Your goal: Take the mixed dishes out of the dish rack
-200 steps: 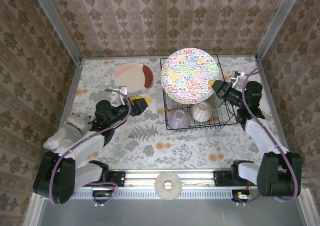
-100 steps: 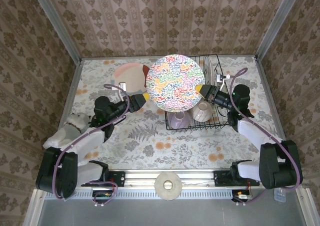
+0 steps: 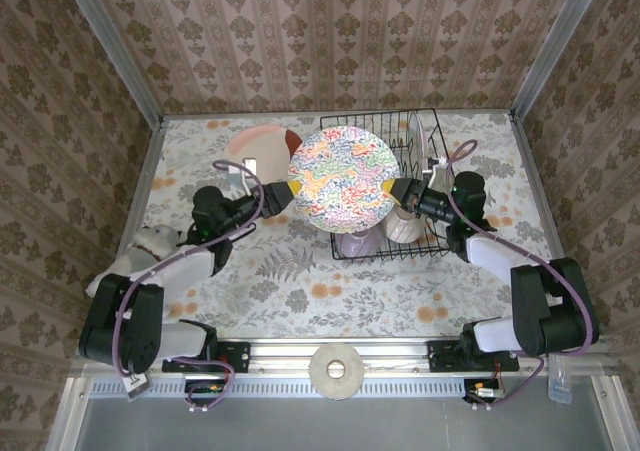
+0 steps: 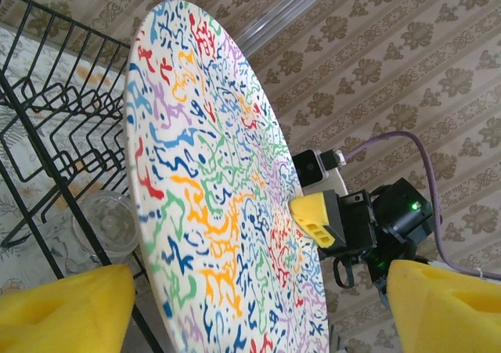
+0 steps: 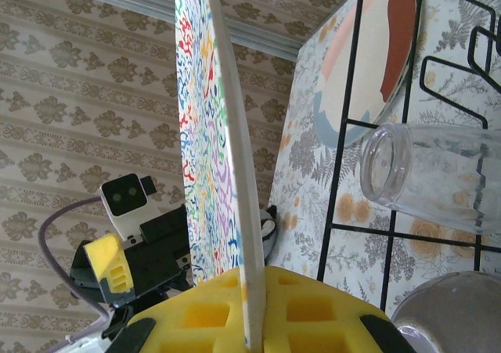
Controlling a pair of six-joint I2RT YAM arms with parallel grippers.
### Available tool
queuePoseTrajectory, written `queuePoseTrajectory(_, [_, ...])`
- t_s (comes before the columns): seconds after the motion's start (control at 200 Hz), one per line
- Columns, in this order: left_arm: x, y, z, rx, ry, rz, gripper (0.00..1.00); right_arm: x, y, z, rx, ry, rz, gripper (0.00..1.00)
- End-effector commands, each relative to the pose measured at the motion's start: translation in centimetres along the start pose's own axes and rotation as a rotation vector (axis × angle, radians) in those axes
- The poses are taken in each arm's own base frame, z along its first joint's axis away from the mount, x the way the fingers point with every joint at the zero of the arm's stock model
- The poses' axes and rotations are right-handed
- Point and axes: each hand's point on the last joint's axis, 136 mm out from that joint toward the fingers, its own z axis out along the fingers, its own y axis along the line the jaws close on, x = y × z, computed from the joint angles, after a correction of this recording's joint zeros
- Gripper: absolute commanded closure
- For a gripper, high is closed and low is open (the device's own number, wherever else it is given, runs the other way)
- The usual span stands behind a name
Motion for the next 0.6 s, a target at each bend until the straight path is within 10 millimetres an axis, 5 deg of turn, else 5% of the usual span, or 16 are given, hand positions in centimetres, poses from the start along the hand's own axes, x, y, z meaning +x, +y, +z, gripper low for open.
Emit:
queuePoseTrajectory(0.0, [-1.3, -1.3, 0.6, 0.074, -0.013, 0.018, 0.21, -0.7, 2.9, 0.4, -0.091, 0.009, -0.085, 1.00])
queuePoseTrajectory(0.595, [-0.5, 1.4, 1.8, 0.035, 0.016, -0.087, 0.65, -0.5, 1.8, 1.1, -0.081, 0.031, -0.061, 1.00])
